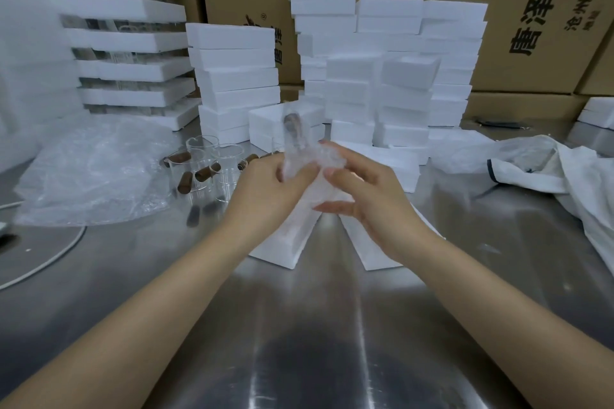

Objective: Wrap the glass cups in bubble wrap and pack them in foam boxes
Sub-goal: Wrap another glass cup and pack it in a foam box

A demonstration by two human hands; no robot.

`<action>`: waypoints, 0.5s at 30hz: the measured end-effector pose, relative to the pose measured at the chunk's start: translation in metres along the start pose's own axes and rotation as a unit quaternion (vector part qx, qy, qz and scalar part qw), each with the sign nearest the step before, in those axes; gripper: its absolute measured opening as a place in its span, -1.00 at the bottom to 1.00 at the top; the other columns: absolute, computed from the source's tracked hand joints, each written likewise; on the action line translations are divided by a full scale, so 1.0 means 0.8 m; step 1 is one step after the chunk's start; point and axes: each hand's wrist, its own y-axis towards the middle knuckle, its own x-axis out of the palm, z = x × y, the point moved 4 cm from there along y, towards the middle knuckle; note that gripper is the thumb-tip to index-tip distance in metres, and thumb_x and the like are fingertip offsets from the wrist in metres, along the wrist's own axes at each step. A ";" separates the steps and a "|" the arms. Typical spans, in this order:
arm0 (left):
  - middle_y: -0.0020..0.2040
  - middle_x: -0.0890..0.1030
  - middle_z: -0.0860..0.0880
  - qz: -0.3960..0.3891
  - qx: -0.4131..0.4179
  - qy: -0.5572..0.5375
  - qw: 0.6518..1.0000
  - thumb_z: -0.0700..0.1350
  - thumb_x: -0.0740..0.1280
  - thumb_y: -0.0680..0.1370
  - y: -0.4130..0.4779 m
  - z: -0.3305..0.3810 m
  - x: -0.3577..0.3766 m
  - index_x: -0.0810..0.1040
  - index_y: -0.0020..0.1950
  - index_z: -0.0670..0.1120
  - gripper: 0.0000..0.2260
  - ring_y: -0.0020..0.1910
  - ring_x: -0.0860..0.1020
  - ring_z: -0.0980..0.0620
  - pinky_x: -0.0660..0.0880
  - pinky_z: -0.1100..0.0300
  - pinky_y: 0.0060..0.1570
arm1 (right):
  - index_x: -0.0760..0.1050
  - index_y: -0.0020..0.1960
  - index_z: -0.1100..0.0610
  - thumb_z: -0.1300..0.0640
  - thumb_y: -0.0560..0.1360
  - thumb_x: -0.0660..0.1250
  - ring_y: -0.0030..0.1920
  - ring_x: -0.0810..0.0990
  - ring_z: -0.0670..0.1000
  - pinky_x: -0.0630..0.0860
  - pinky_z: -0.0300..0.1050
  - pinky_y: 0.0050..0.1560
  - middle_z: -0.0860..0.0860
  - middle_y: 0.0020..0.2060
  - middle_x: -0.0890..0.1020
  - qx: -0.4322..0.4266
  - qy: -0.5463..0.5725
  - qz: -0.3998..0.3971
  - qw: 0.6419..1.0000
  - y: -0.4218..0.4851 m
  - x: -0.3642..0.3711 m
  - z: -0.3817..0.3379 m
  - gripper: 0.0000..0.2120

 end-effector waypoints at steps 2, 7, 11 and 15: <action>-0.06 0.67 -0.16 -0.050 -0.044 -0.111 0.992 0.07 0.27 0.58 0.001 0.000 0.005 0.67 -0.05 -0.09 -0.72 -0.07 0.64 -0.08 0.59 0.05 0.03 | 0.56 0.24 0.08 0.27 0.58 0.19 0.08 0.65 0.06 0.60 -0.07 -0.07 0.07 0.06 0.67 0.005 0.036 -0.002 0.999 0.003 -0.007 -0.003 -0.70; 0.00 0.70 0.02 -0.127 -0.085 -0.204 0.967 0.08 0.17 0.63 0.003 -0.001 0.010 0.66 0.07 0.03 -0.72 0.02 0.66 0.04 0.60 0.19 -0.02 | 0.54 0.22 0.14 0.26 0.56 0.17 0.09 0.65 0.12 0.60 -0.05 -0.04 0.10 0.06 0.66 0.015 0.075 -0.011 0.997 0.004 -0.007 -0.001 -0.71; 0.06 0.68 0.02 -0.100 -0.059 -0.154 0.981 0.07 0.09 0.67 -0.002 -0.006 0.014 0.57 0.24 0.00 -0.67 0.07 0.64 0.06 0.60 0.16 0.01 | 0.54 0.22 0.13 0.23 0.60 0.17 0.10 0.64 0.09 0.59 0.04 0.06 0.09 0.06 0.67 0.004 0.007 -0.021 1.000 0.000 -0.004 -0.007 -0.74; 0.09 0.67 0.04 -0.079 -0.051 -0.124 0.988 0.05 0.03 0.68 -0.006 -0.004 0.015 0.55 0.26 0.03 -0.66 0.10 0.62 0.11 0.55 -0.01 0.14 | 0.47 0.32 0.13 0.05 0.57 0.29 0.15 0.63 0.08 0.58 0.08 0.13 0.11 0.13 0.64 0.026 -0.014 -0.048 0.998 -0.001 0.003 -0.010 -0.65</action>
